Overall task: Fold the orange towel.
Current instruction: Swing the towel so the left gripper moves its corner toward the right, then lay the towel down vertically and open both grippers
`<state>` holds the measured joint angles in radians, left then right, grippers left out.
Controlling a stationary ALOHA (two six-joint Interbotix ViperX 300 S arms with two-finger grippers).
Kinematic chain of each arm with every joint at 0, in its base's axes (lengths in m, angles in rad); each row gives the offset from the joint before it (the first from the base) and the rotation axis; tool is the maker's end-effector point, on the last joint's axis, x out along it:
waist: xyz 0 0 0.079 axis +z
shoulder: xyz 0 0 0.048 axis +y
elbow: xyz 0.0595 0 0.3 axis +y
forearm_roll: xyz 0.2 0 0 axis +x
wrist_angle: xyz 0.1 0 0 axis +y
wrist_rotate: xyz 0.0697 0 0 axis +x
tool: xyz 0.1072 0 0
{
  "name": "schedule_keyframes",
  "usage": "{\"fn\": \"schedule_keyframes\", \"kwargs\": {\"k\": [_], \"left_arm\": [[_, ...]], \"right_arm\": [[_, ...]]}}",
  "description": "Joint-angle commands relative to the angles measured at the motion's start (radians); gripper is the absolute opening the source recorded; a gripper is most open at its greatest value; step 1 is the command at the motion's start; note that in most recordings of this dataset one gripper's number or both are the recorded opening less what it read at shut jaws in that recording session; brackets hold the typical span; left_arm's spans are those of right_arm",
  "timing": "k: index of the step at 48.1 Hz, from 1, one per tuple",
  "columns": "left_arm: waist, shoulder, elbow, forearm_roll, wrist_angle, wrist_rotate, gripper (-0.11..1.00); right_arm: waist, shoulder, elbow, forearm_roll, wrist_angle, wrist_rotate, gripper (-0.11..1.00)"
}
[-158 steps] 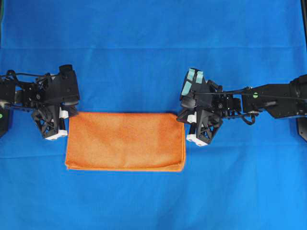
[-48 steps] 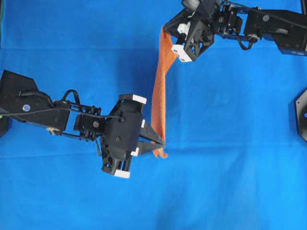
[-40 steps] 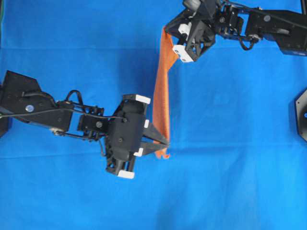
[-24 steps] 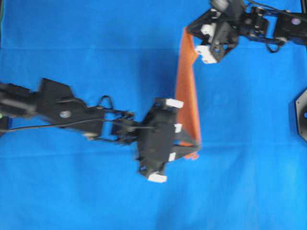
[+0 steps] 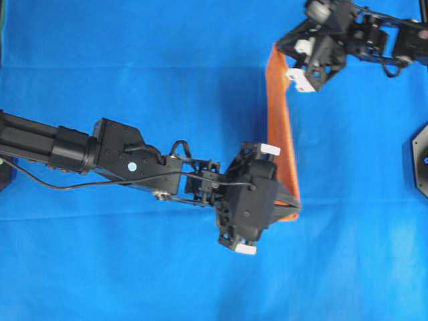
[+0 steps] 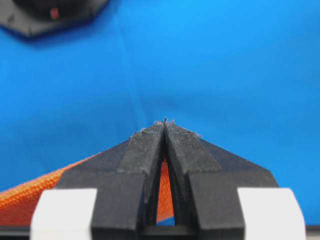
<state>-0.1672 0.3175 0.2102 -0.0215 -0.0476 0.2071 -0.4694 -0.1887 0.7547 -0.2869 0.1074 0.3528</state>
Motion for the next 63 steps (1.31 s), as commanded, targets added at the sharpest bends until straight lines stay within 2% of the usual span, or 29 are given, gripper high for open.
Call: {"fn": "schedule_keyframes", "kwargs": {"k": [1,11,20,52,54,57,60,63], "left_arm": [[-0.020,-0.061,0.052,-0.003,-0.031,-0.041,0.02],[-0.015,-0.127,0.259,-0.008,-0.126,-0.098,0.02],[-0.015,-0.152,0.368,-0.008,-0.195,-0.184,0.02],[0.011,-0.117,0.397,-0.008,-0.201,-0.201,0.02],[0.011,-0.117,0.399,-0.008,-0.201,-0.202,0.05],[0.011,-0.118,0.399,-0.008,-0.199,-0.201,0.16],[0.011,-0.118,0.399,-0.008,-0.199,-0.201,0.32],[0.011,-0.121,0.400,-0.008,-0.196,-0.199,0.49]], "right_arm": [[-0.040,0.072,-0.075,-0.009,-0.063,-0.002,0.03],[-0.012,0.225,-0.181,-0.028,-0.092,-0.003,0.03],[0.009,0.291,-0.233,-0.044,-0.095,-0.003,0.03],[0.032,0.291,-0.178,-0.044,-0.121,0.000,0.03],[0.034,0.293,-0.179,-0.044,-0.123,0.000,0.03],[0.034,0.291,-0.178,-0.044,-0.129,0.000,0.06],[0.035,0.291,-0.178,-0.044,-0.130,0.000,0.21],[0.035,0.291,-0.178,-0.046,-0.129,-0.002,0.42]]}}
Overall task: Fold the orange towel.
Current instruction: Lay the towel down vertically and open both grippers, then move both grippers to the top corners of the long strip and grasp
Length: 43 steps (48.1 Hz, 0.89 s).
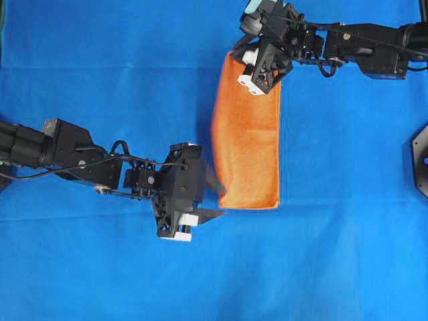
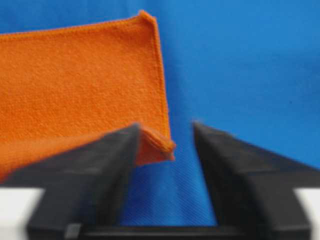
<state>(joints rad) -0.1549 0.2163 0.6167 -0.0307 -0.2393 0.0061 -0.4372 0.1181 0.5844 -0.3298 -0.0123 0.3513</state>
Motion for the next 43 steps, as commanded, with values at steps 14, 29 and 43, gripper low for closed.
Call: {"fn": "schedule_keyframes", "kwargs": {"k": [14,29,43], "left_arm": [[0.008,-0.095,0.002,0.003,0.080,0.018,0.57],[0.049,-0.342,0.063,0.005,0.279,0.041,0.56],[0.169,-0.541,0.222,0.005,0.161,0.043,0.56]], "right_arm": [[0.003,-0.060,0.012,-0.014,0.011,0.000,0.57],[0.023,-0.281,0.121,-0.012,0.005,0.002,0.57],[0.084,-0.568,0.313,-0.008,-0.052,0.025,0.57]]}}
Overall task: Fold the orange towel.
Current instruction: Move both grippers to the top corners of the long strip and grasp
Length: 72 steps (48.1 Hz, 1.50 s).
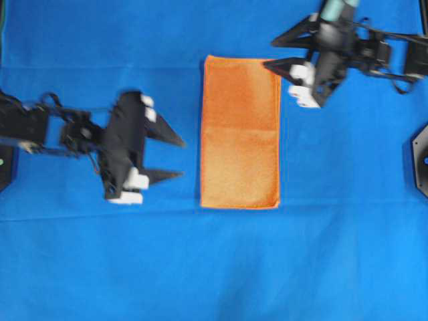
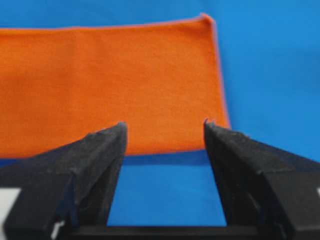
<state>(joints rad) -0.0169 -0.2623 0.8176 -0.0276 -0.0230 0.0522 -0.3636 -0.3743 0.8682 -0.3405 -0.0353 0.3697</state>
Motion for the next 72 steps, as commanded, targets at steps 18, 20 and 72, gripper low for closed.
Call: {"fn": "schedule_keyframes", "kwargs": {"k": [18,20,72], "left_arm": [[0.146,-0.259,0.187,-0.002,-0.198,-0.012,0.56],[0.149,-0.264,0.193,-0.002,-0.206,-0.018,0.56],[0.420,0.318,-0.166,-0.002,-0.267,-0.015,0.84]], "right_arm": [[0.072,-0.285,0.201,0.048,-0.118,0.012,0.57],[0.072,-0.282,0.207,0.051,-0.127,0.012,0.57],[-0.204,0.195,0.020,0.038,-0.137,-0.006,0.62]]}}
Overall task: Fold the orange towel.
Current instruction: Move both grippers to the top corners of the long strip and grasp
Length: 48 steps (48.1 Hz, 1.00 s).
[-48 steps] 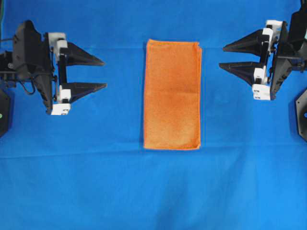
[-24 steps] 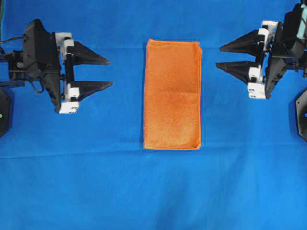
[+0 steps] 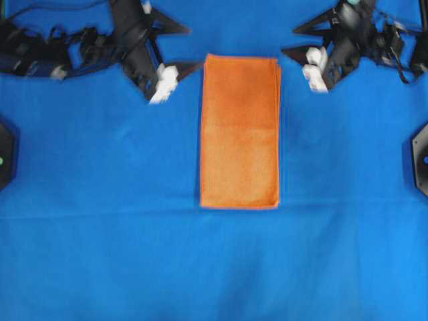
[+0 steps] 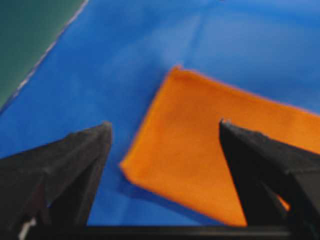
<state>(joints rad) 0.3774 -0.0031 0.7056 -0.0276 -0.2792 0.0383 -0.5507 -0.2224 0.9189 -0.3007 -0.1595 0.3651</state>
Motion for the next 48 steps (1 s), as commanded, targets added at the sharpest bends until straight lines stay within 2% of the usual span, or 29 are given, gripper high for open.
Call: {"fn": "schedule_keyframes", "kwargs": {"k": [1,12,24,30,34,37,40,45,48], "left_arm": [[0.032,0.078,-0.063,-0.002,-0.014,-0.003,0.85],[0.057,0.249,-0.149,-0.002,-0.037,-0.003,0.84],[0.075,0.342,-0.160,-0.002,-0.058,-0.012,0.84],[0.081,0.365,-0.158,-0.002,-0.058,-0.012,0.78],[0.081,0.374,-0.156,-0.002,-0.060,-0.012,0.68],[0.081,0.376,-0.153,0.000,-0.060,-0.009,0.55],[0.081,0.376,-0.149,0.000,-0.060,0.000,0.42],[0.081,0.376,-0.149,0.002,-0.060,0.008,0.21],[0.081,0.376,-0.150,0.002,-0.060,0.011,0.12]], "right_arm": [[-0.025,0.069,-0.037,0.000,-0.017,-0.002,0.62],[-0.038,0.232,-0.066,0.003,-0.061,-0.002,0.62],[-0.038,0.330,-0.069,0.017,-0.112,0.003,0.62],[-0.038,0.365,-0.071,0.023,-0.120,0.005,0.61],[-0.035,0.367,-0.069,0.025,-0.120,0.005,0.58],[-0.031,0.367,-0.067,0.025,-0.118,0.003,0.51],[-0.021,0.367,-0.067,0.023,-0.117,0.003,0.38],[0.002,0.367,-0.066,0.025,-0.117,0.005,0.09],[0.008,0.367,-0.066,0.025,-0.115,0.012,0.03]]}}
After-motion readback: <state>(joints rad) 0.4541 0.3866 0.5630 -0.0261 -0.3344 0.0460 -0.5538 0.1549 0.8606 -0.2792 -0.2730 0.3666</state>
